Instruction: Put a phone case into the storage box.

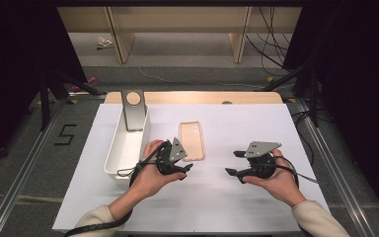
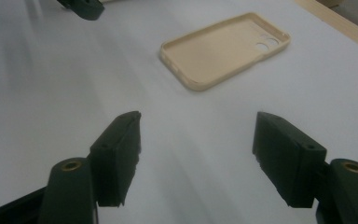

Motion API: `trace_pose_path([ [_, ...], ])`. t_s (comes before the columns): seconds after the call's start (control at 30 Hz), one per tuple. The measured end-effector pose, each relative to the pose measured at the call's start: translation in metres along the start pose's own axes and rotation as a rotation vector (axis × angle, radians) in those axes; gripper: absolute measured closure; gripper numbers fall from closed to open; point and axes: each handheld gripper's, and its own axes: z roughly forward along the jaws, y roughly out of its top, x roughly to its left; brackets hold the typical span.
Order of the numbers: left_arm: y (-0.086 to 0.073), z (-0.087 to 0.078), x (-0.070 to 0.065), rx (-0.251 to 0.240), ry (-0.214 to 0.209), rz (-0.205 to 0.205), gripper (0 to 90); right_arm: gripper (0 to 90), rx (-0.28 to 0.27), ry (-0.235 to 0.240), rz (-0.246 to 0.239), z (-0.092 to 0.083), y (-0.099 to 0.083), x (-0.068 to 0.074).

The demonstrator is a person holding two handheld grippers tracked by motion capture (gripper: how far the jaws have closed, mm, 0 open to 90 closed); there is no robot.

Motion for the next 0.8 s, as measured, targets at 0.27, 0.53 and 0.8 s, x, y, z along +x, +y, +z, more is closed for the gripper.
trace_pose_path([
  [0.27,-0.027,-0.03,-0.018,-0.034,-0.031,-0.02,27.5,36.2,0.127,0.013,-0.13,0.048,0.037,-0.009],
  [0.53,-0.048,-0.049,-0.024,-0.039,-0.036,-0.047,26.9,50.6,0.338,0.073,-0.299,0.1,0.07,-0.004],
  [0.8,-0.049,-0.051,-0.022,-0.047,-0.036,-0.057,26.7,51.6,0.511,0.073,-0.456,0.133,0.09,0.006],
])
